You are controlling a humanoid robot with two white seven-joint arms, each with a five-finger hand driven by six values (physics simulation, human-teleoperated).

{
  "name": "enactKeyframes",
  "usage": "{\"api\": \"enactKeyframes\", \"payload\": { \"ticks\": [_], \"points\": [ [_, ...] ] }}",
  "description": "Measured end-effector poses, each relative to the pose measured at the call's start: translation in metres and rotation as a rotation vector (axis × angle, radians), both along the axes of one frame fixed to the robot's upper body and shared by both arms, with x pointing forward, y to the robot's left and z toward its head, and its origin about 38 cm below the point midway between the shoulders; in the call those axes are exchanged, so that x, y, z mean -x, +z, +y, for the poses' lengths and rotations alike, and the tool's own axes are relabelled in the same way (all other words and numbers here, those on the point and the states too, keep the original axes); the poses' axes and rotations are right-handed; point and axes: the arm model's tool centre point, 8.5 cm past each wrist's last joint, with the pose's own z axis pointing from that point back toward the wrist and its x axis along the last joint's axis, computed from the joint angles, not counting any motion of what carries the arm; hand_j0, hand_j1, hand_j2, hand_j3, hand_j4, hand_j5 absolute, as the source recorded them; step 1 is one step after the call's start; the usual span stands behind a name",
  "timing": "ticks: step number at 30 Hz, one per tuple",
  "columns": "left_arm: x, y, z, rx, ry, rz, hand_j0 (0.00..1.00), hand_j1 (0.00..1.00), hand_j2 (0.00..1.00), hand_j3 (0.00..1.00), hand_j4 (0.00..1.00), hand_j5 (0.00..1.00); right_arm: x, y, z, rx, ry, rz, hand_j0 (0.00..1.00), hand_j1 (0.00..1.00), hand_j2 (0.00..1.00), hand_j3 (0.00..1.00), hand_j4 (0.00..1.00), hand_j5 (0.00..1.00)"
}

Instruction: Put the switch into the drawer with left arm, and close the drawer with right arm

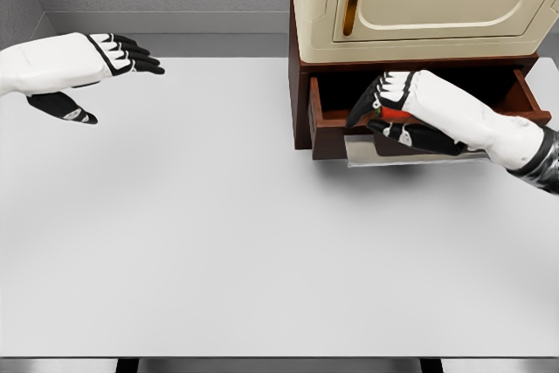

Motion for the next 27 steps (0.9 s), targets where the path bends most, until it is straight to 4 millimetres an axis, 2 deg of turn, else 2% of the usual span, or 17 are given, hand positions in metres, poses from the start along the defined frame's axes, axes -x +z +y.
{"api": "enactKeyframes", "payload": {
  "ticks": [4,9,13,19,27],
  "points": [
    [0.000,0.000,0.000,0.001,0.000,-0.001,1.00,1.00,1.00,1.00,1.00,1.00,0.002,-0.011,0.011,0.008,0.023,0.015,0.55,0.55,0.55,0.55,0.55,0.55],
    [0.001,0.001,0.005,-0.008,0.010,0.000,1.00,1.00,1.00,1.00,1.00,1.00,0.004,-0.018,0.014,0.024,0.030,0.023,0.55,0.55,0.55,0.55,0.55,0.55],
    [0.006,-0.011,0.011,-0.022,0.023,0.033,1.00,1.00,1.00,1.00,1.00,1.00,0.004,-0.020,0.011,0.034,0.025,0.027,0.55,0.55,0.55,0.55,0.55,0.55],
    [0.007,-0.011,0.011,-0.025,0.021,0.033,1.00,1.00,1.00,1.00,1.00,1.00,0.001,-0.023,-0.001,0.059,-0.006,0.042,0.55,0.55,0.55,0.55,0.55,0.55],
    [0.007,-0.010,0.011,-0.025,0.021,0.031,1.00,1.00,1.00,1.00,1.00,1.00,-0.001,-0.026,-0.005,0.073,-0.020,0.044,0.54,0.54,0.54,0.54,0.54,0.54]
  ]
}}
